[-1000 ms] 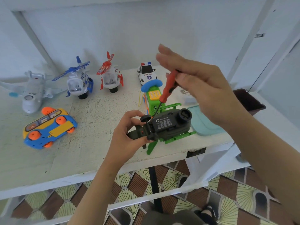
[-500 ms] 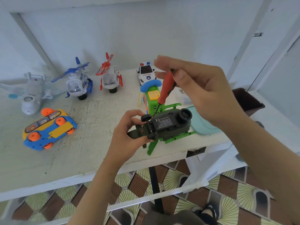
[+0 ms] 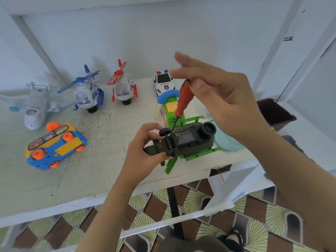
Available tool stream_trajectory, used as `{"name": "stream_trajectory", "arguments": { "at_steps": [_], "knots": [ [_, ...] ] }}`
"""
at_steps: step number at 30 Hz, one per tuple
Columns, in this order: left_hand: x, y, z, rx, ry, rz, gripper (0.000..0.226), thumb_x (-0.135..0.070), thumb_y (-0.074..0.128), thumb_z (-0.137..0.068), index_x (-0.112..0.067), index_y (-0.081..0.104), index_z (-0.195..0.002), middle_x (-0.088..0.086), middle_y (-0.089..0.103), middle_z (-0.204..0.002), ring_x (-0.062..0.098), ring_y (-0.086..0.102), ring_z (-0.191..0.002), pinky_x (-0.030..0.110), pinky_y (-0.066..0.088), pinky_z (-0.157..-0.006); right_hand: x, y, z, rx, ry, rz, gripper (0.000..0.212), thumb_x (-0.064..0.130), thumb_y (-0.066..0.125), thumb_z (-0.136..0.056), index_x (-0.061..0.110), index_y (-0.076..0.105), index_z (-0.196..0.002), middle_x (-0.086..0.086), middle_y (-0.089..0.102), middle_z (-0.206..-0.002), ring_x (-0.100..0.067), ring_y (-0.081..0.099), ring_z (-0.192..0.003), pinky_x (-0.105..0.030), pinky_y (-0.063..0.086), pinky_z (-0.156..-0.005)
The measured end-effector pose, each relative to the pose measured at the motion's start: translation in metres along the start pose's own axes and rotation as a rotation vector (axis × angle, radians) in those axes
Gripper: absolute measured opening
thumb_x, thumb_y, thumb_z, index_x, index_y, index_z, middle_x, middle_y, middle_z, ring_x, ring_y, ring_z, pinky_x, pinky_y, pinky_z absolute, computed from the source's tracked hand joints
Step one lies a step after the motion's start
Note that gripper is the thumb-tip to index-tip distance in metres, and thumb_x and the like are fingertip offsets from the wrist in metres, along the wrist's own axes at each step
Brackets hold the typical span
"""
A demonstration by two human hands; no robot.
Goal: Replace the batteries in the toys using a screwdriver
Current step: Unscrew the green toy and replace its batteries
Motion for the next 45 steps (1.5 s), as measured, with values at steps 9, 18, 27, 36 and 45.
{"name": "stream_trajectory", "arguments": {
  "at_steps": [9, 18, 27, 36, 45],
  "knots": [
    [0.001, 0.001, -0.003, 0.025, 0.003, 0.003, 0.060, 0.013, 0.080, -0.065, -0.021, 0.055, -0.107, 0.003, 0.066, -0.082, 0.020, 0.067, -0.068, 0.030, 0.056, -0.053, 0.006, -0.013, -0.004, -0.140, -0.007, 0.251, 0.014, 0.022, 0.066, -0.089, 0.009, 0.069, -0.094, 0.005, 0.069, -0.073, -0.009, 0.065, -0.075, -0.026, 0.046, -0.085],
    [0.006, -0.005, -0.003, 0.017, -0.003, 0.006, 0.062, 0.011, 0.081, -0.066, -0.025, 0.052, -0.107, 0.001, 0.067, -0.083, 0.016, 0.067, -0.071, 0.034, 0.058, -0.054, -0.057, -0.055, 0.027, -0.220, 0.300, 0.150, 0.013, 0.011, 0.063, -0.088, 0.013, 0.057, -0.100, 0.011, 0.066, -0.086, -0.009, 0.065, -0.086, -0.016, 0.049, -0.069],
    [0.009, -0.006, -0.001, -0.011, -0.024, 0.013, 0.065, 0.014, 0.080, -0.066, -0.030, 0.053, -0.106, 0.003, 0.066, -0.082, 0.015, 0.065, -0.076, 0.031, 0.056, -0.054, -0.135, -0.102, 0.110, -0.489, 0.527, 0.398, 0.027, 0.006, 0.076, -0.078, 0.021, 0.053, -0.079, 0.006, 0.063, -0.080, -0.005, 0.061, -0.079, -0.020, 0.049, -0.073],
    [0.004, -0.005, 0.004, -0.085, -0.037, 0.010, 0.065, 0.020, 0.075, -0.066, -0.026, 0.051, -0.106, 0.002, 0.067, -0.081, 0.015, 0.068, -0.071, 0.025, 0.056, -0.052, -0.160, -0.082, 0.137, -0.187, 0.445, 0.891, 0.019, 0.018, 0.077, -0.075, 0.011, 0.059, -0.078, 0.003, 0.057, -0.068, -0.018, 0.048, -0.064, -0.032, 0.031, -0.070],
    [0.000, -0.005, 0.020, -0.238, -0.087, 0.037, 0.062, 0.017, 0.077, -0.066, -0.024, 0.053, -0.105, -0.005, 0.070, -0.080, 0.011, 0.067, -0.072, 0.023, 0.054, -0.050, -0.140, -0.069, 0.130, -0.076, 0.371, 0.823, 0.045, 0.028, 0.052, -0.082, 0.008, 0.059, -0.121, -0.008, 0.066, -0.110, -0.030, 0.059, -0.100, -0.045, 0.047, -0.086]
  ]
}}
Point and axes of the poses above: each hand's wrist, its own z-axis away from the middle knuckle, its own y-axis out of the palm, x = y × z, the point moved 10 cm from there along -z, towards the middle knuckle
